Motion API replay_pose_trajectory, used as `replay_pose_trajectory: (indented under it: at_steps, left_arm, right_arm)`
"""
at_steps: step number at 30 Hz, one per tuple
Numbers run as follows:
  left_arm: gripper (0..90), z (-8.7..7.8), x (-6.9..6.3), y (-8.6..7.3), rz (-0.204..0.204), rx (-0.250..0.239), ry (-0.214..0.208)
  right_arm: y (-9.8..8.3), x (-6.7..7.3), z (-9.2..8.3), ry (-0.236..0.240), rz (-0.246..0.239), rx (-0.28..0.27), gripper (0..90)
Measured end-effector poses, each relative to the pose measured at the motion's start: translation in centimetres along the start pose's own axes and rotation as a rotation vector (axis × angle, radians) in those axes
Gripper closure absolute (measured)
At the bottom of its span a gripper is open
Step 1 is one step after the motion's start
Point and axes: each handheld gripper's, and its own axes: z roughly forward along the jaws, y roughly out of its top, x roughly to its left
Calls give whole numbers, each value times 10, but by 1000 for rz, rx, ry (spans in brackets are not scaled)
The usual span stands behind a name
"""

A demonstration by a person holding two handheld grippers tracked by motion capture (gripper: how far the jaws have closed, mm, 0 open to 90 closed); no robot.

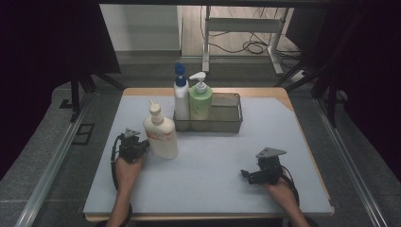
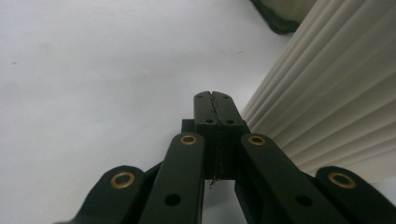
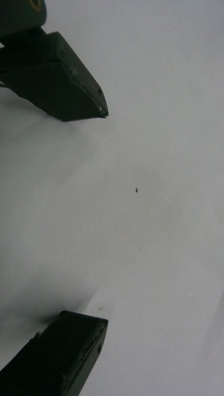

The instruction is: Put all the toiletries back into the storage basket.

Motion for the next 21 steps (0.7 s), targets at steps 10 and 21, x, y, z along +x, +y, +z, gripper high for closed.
replay_pose_trajectory:
  at_steps: [10,21]
  left_arm:
    - [893,3,-4,1,-1,-1,14]
    - [894,11,-18,5,23,2,-3]
  right_arm:
    - [0,0,0,0,0,0,13]
    - [0,0,0,0,0,0,13]
